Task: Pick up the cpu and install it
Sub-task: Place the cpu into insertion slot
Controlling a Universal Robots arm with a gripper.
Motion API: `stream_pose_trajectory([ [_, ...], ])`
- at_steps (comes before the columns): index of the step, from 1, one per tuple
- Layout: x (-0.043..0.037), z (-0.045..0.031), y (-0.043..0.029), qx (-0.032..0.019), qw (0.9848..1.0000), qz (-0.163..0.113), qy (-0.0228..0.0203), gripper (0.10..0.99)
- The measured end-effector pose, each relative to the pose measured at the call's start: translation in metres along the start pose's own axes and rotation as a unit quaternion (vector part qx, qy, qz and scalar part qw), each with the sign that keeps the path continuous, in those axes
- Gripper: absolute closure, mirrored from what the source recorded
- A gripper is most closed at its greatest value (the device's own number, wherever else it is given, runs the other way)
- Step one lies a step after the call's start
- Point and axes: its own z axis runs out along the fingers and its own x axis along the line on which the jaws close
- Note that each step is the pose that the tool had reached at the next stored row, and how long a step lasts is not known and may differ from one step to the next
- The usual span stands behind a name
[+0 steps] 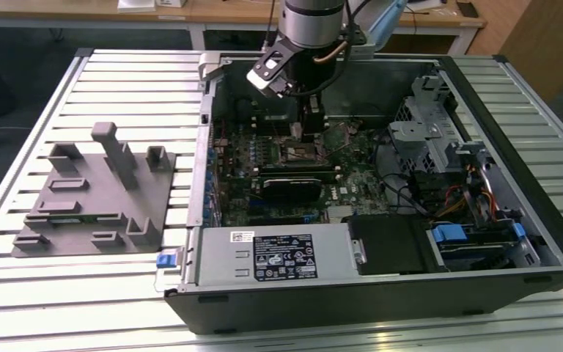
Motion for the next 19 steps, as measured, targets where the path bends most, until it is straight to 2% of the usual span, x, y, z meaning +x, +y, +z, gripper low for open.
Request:
stream_pose_trajectory([
  [13, 0.0014, 0.0222, -0.0031, 0.0001, 1.0000, 0.003, -0.0001, 0.545],
  [19, 0.0016, 0.0241, -0.0034, 0.0000, 1.0000, 0.003, 0.0000, 0.545],
])
